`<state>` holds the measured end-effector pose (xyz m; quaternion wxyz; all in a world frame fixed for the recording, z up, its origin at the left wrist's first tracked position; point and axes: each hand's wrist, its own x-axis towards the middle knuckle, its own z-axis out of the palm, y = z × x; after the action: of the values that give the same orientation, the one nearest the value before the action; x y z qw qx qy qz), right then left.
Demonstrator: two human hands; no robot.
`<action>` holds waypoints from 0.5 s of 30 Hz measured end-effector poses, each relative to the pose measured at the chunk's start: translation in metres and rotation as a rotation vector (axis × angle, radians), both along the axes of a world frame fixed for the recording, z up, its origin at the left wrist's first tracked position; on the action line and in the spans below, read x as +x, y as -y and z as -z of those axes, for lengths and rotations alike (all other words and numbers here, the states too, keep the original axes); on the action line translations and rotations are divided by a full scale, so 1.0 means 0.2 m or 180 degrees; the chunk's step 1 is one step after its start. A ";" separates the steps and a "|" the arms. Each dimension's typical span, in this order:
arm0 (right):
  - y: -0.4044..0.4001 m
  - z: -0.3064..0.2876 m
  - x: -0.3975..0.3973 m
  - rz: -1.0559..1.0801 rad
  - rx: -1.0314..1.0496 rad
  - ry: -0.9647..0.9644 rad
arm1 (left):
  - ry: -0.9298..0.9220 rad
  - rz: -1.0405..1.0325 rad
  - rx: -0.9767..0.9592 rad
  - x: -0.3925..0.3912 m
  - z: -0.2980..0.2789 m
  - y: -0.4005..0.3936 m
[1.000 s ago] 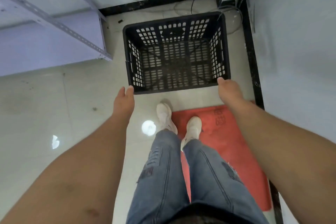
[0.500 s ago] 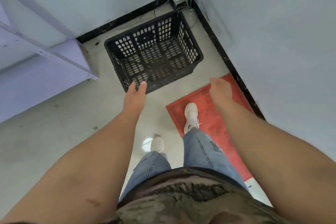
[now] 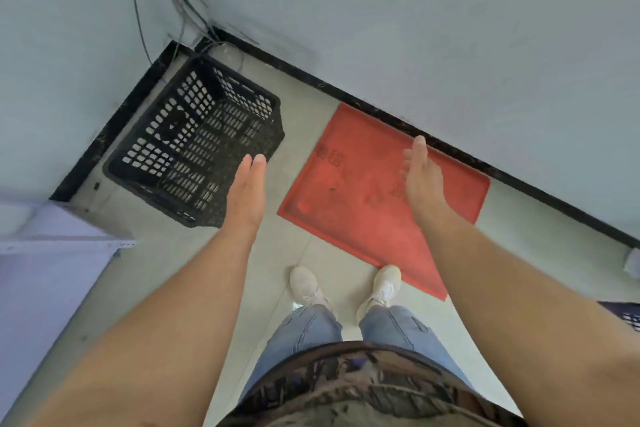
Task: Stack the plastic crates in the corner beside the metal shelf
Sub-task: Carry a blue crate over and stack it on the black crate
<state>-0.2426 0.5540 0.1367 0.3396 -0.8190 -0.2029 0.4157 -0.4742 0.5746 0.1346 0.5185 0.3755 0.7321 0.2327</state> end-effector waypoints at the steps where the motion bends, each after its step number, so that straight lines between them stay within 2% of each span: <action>1: 0.05 -0.02 0.06 0.0145 0.0039 -0.0001 | -0.0002 0.0166 0.0037 0.07 -0.01 0.00; 8: 0.43 -0.06 0.37 0.0707 0.0233 0.0112 | 0.0001 0.0891 0.0214 0.43 -0.07 0.13; 15: 0.94 -0.14 0.69 0.1051 0.0533 0.0078 | 0.0297 0.1153 0.0156 0.77 -0.14 0.46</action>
<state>-0.1049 0.3656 0.1656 0.4678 -0.8150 -0.1037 0.3258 -0.3198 0.4827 0.1623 0.5760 0.5026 0.6218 0.1705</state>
